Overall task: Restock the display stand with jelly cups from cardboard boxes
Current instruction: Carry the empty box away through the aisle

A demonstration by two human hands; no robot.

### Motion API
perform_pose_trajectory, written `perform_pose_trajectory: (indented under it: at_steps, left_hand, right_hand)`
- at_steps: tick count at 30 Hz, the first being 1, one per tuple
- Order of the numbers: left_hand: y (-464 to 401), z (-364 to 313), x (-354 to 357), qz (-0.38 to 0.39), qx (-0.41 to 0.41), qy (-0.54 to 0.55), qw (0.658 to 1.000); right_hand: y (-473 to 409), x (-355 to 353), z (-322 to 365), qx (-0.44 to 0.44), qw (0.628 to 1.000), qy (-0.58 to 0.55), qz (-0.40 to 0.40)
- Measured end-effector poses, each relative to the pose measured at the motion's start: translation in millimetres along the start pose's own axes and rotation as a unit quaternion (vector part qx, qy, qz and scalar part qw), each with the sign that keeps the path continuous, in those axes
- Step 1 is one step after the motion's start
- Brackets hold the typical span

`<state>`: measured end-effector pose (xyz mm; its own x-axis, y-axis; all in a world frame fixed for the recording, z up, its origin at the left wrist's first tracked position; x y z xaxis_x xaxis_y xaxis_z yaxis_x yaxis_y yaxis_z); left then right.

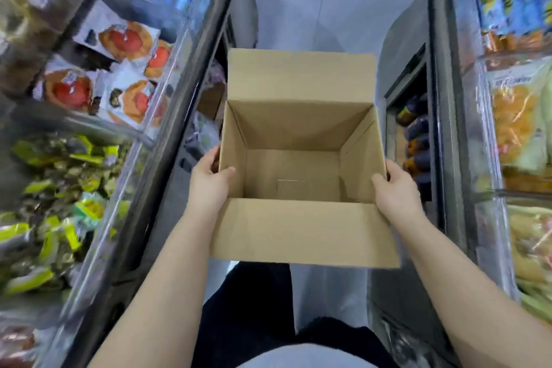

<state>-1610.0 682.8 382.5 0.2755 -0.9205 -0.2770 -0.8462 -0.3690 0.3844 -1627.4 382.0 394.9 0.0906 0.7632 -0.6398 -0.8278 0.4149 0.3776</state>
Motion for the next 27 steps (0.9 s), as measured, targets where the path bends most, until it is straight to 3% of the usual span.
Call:
perform_pose_trajectory:
  at_steps: [7, 14, 27]
  left_hand:
    - [-151.2, -116.5, 61.5, 0.043, 0.02, -0.052, 0.998]
    - [-302.3, -177.1, 152.8, 0.053, 0.016, -0.057, 0.997]
    - [-556.5, -359.4, 327.6, 0.056, 0.012, -0.022, 0.998]
  right_hand:
    - [-135.1, -3.3, 91.5, 0.057, 0.998, -0.007, -0.037]
    - [-299.3, -13.0, 167.8, 0.042, 0.998, -0.025, -0.047]
    - [-626.4, -60.9, 328.8, 0.032, 0.999, -0.011, -0.033]
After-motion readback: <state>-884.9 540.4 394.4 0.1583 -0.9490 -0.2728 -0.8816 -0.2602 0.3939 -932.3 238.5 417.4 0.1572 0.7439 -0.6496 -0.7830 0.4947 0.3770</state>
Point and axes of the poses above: each hand's wrist, its own y-axis away from the middle knuckle, its own x-axis out of the palm, z = x × y, the point moved 3 cm from there along -y, towards the middle knuckle, and after that the axes turned 4 degrees about -z, right-handed, at the moved point
